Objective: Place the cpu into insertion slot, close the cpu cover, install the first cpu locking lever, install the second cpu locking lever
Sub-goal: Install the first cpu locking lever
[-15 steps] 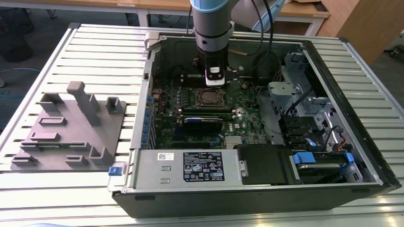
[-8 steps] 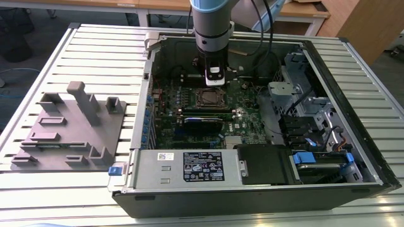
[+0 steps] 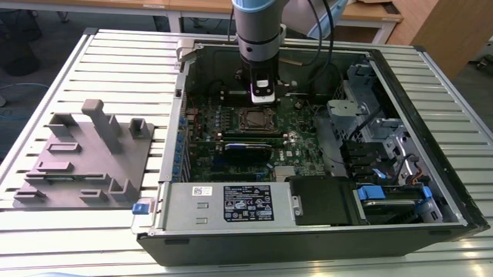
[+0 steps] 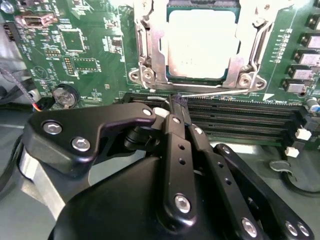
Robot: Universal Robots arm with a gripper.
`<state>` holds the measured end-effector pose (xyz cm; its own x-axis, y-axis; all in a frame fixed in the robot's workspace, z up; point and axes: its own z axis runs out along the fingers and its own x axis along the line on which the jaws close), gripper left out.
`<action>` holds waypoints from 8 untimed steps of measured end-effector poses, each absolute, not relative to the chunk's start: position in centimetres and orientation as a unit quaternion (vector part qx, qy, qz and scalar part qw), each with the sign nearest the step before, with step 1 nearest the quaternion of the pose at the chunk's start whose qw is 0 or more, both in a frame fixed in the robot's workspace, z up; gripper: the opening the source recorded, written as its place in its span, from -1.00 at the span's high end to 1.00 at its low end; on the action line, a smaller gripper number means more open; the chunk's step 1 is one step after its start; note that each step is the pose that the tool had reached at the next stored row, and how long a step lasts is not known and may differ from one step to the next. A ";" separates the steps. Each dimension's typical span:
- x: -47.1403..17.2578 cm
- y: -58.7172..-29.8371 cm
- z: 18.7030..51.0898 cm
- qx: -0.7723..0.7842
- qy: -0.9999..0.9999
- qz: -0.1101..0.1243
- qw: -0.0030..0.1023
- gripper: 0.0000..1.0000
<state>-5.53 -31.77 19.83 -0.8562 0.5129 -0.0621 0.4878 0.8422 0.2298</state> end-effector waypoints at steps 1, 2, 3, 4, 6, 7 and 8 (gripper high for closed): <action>-5.5 -31.8 19.8 0.261 0.958 0.104 0.063 0.79; -5.5 -31.8 19.8 0.261 0.958 0.104 0.065 0.79; -5.6 -31.8 19.8 0.260 0.957 0.105 0.067 0.79; -5.6 -31.8 19.8 0.260 0.957 0.105 0.069 0.79; -5.6 -31.7 19.7 0.260 0.957 0.106 0.071 0.79; -5.6 -31.7 19.7 0.260 0.957 0.106 0.072 0.79; -5.7 -31.7 19.7 0.260 0.957 0.106 0.073 0.79</action>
